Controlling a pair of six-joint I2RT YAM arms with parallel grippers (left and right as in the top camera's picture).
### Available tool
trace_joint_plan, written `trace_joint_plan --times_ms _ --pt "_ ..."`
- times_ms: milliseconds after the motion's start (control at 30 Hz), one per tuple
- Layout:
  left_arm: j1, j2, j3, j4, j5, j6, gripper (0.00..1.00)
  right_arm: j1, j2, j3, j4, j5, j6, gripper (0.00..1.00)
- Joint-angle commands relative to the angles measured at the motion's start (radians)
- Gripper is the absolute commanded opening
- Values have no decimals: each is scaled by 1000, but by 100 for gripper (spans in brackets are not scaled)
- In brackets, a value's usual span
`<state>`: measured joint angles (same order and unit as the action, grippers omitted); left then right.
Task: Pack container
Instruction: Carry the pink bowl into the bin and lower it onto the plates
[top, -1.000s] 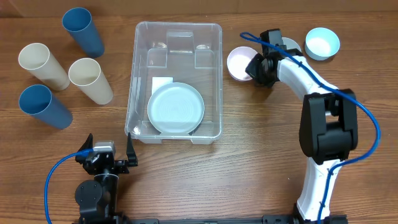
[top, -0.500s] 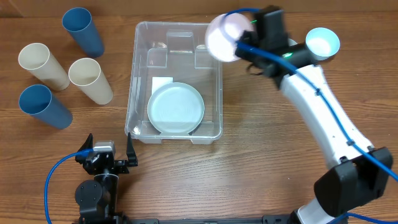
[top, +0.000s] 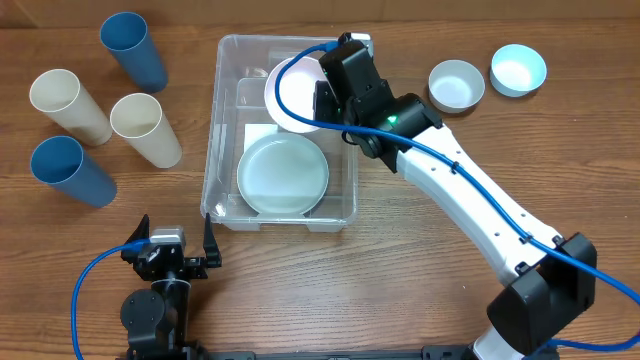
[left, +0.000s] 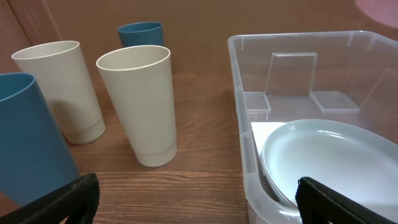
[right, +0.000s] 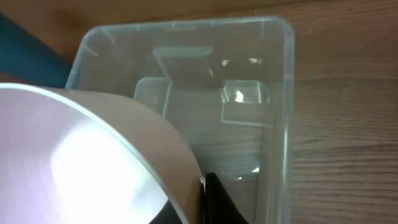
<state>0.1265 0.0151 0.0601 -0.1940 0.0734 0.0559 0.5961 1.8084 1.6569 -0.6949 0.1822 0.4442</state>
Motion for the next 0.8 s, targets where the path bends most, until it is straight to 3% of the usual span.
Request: trace_joint_plan --times_ms 0,133,267,533,767 --pt "6 -10 -3 0 -3 12 100 -2 62 36 5 -50 -53 7" --pt "6 -10 -3 0 -3 12 100 -2 138 36 -18 -58 -85 7" --pt "6 -10 -3 0 -3 12 100 -2 146 93 -177 -99 -73 6" --pt "6 -10 -3 0 -3 12 100 -3 146 605 -658 -220 -74 10" --pt "6 -10 -3 0 -3 12 100 -34 166 656 -620 -233 -71 10"
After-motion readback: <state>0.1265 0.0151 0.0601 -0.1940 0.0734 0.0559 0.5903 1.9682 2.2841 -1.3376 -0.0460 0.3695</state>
